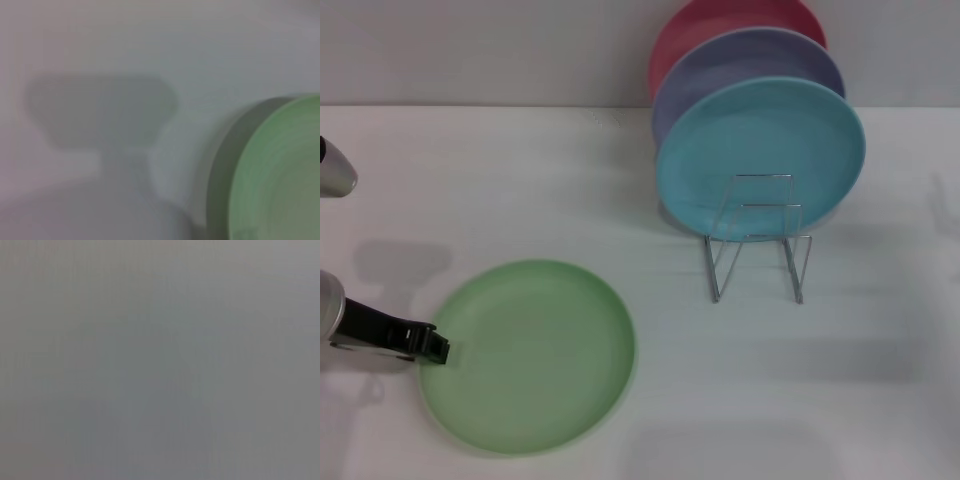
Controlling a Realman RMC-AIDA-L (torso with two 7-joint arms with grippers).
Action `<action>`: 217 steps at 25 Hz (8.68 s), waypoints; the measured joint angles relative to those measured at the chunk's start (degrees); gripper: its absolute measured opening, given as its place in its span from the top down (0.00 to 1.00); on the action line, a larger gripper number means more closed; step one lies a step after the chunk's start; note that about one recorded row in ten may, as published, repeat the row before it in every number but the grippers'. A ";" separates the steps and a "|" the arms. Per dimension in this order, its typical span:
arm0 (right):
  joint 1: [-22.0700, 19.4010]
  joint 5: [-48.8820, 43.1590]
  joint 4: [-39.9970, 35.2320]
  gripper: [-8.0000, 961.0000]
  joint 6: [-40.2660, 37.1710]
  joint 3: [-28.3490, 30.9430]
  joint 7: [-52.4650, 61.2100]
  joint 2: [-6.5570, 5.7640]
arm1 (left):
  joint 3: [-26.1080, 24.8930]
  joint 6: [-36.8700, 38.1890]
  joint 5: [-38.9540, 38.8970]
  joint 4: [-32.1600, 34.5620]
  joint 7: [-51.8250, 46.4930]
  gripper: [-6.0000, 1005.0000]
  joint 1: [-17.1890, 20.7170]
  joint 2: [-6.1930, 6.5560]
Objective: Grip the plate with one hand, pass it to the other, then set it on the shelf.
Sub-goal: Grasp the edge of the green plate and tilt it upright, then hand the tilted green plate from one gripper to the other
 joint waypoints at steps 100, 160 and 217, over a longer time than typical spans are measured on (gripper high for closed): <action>1.03 0.09 -0.82 0.34 7.58 1.50 0.00 -0.18 | 35.36 116.72 -22.20 13.94 31.99 0.96 13.90 0.00; -1.45 -6.70 20.89 0.34 4.44 -29.56 0.15 -0.30 | 75.82 157.37 -42.96 35.56 16.11 0.96 14.90 -1.14; 10.91 -6.86 27.17 0.42 34.25 -23.33 -4.45 0.16 | 80.36 158.87 -52.37 24.29 34.90 0.96 18.92 -1.08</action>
